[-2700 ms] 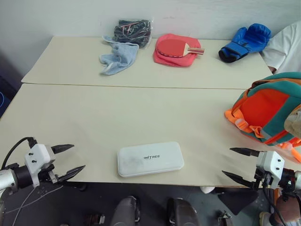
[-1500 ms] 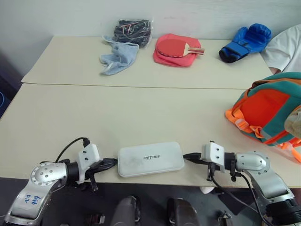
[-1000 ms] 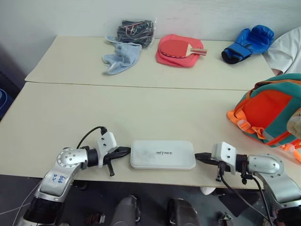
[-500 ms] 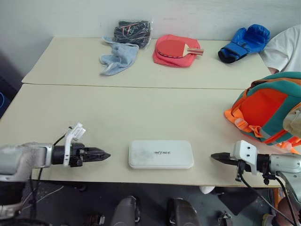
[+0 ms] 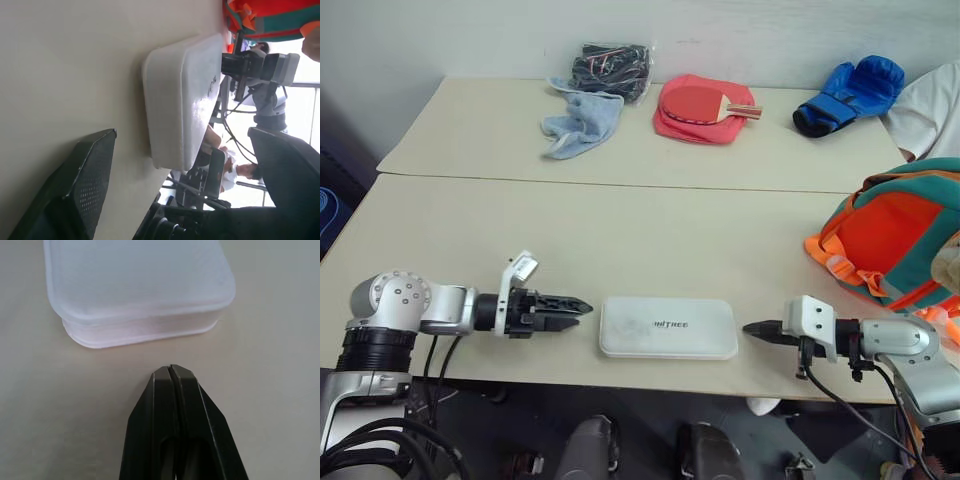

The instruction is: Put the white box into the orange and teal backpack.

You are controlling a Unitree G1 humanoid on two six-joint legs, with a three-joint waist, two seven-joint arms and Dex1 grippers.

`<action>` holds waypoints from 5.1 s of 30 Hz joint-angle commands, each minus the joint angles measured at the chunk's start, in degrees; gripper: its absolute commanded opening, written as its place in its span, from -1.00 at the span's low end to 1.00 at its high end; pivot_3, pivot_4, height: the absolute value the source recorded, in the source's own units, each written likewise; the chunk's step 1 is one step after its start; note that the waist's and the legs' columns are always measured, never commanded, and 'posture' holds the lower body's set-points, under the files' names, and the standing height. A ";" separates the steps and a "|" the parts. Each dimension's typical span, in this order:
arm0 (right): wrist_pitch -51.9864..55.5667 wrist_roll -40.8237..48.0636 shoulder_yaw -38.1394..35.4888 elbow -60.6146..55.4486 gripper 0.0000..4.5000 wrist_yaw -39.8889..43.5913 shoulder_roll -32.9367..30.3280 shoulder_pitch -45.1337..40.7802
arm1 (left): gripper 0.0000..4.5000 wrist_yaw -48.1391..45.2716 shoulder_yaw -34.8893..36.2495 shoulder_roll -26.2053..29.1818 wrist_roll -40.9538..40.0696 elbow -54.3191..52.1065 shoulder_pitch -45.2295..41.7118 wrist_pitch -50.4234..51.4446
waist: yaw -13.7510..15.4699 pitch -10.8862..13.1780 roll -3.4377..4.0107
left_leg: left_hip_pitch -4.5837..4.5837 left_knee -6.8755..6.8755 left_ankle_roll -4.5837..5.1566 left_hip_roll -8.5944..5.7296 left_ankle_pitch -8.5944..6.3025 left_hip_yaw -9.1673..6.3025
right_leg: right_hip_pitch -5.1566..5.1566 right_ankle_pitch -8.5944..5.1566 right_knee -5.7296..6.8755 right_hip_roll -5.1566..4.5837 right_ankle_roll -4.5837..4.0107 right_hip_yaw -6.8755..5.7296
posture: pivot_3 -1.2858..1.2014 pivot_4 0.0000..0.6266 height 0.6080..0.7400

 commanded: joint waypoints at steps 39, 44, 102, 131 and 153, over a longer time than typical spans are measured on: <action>9.76 18.82 -46.65 -16.88 0.99 -13.42 11.72 40.75 | -0.46 -34.13 0.71 -8.11 35.06 -25.66 11.34 -65.91 | 0.22 -0.07 -0.03 | -0.08 -0.48 -0.31 -0.06 -0.28 0.29 | -0.15 0.01 -0.75 0.05 0.00 -0.03 | 0.03 -0.52 1.00; 7.96 19.82 -50.77 -9.64 0.99 -16.53 8.96 33.00 | -0.46 -37.04 1.57 -7.54 35.72 -24.10 10.07 -65.97 | -0.02 -0.06 -0.02 | -0.03 -0.31 -0.20 -0.03 -0.34 0.40 | -0.15 0.03 -0.63 0.04 0.03 -0.06 | 0.03 -0.52 1.00; 43.11 38.75 -7.83 -24.43 -0.99 -5.96 1.94 -9.45 | -0.46 -39.17 1.78 -1.41 45.24 -20.44 -2.80 -69.08 | -0.53 0.18 -0.23 | -0.16 -0.10 0.15 0.17 -0.29 0.49 | -0.25 0.04 -0.30 0.37 0.01 -0.45 | 0.03 -0.52 1.00; 37.86 31.88 -7.21 -25.41 -1.00 -11.89 6.24 -6.39 | 0.60 -65.65 -3.97 -6.32 57.44 17.45 -30.76 -79.38 | -1.11 0.22 -0.27 | -1.07 0.55 0.50 -0.07 -0.11 0.53 | -1.02 0.16 0.12 0.18 0.23 -0.78 | 0.03 -0.52 1.00; 36.38 26.88 -1.04 -16.80 -1.00 -9.20 9.69 -14.62 | 0.60 -46.25 -9.08 -23.52 54.13 -21.18 -23.39 -88.76 | -0.04 0.22 -0.28 | -1.07 0.76 0.64 -0.17 -0.12 0.42 | -0.84 0.20 0.14 0.09 0.31 -0.76 | 0.03 -0.52 1.00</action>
